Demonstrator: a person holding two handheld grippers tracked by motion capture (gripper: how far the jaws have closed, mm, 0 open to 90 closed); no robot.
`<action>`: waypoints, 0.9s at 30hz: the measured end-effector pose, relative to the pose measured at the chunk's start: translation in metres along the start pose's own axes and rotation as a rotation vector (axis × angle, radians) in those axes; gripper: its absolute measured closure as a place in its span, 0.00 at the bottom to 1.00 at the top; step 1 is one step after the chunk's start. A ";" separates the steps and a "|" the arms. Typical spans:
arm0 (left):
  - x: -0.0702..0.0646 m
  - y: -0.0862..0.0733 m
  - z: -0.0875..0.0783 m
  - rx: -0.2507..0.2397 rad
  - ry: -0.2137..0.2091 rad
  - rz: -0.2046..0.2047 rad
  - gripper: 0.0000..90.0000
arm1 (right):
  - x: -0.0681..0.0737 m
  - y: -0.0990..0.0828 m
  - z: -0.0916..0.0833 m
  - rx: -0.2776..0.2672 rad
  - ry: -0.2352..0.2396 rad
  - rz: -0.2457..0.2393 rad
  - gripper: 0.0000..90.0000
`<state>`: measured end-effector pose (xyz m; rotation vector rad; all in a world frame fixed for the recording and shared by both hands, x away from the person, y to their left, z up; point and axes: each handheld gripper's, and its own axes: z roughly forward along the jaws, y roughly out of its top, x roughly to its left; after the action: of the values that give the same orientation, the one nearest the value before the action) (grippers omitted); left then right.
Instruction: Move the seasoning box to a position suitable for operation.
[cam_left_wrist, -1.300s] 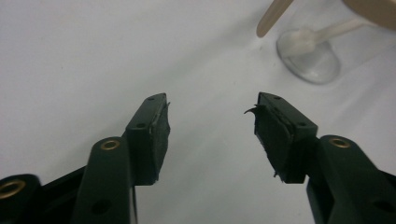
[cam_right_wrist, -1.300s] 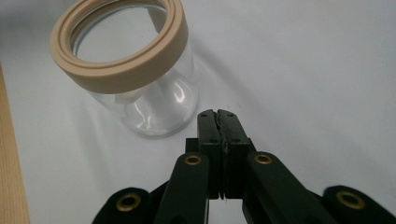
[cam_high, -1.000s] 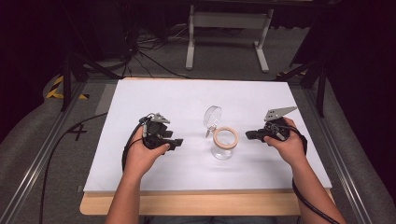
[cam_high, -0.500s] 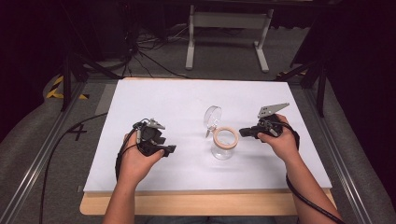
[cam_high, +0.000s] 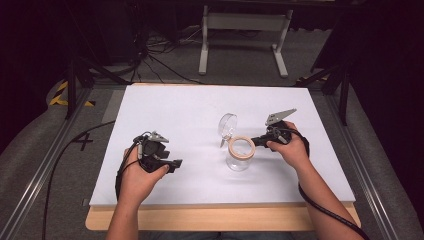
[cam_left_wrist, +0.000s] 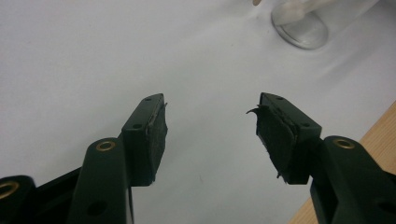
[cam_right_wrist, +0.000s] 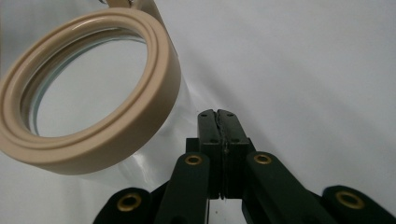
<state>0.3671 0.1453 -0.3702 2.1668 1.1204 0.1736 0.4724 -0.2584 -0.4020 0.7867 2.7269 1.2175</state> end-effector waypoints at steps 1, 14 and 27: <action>0.000 0.000 0.000 0.000 0.000 0.000 0.48 | 0.000 0.000 0.000 0.000 0.000 0.000 1.00; 0.001 0.000 -0.002 -0.003 -0.005 0.005 0.48 | 0.005 0.000 0.005 0.024 0.009 -0.014 1.00; 0.001 0.008 0.006 -0.004 -0.018 0.026 0.47 | 0.021 -0.002 -0.002 0.061 0.024 -0.039 1.00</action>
<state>0.3754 0.1405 -0.3699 2.1756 1.0814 0.1675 0.4528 -0.2507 -0.3989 0.7252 2.7970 1.1480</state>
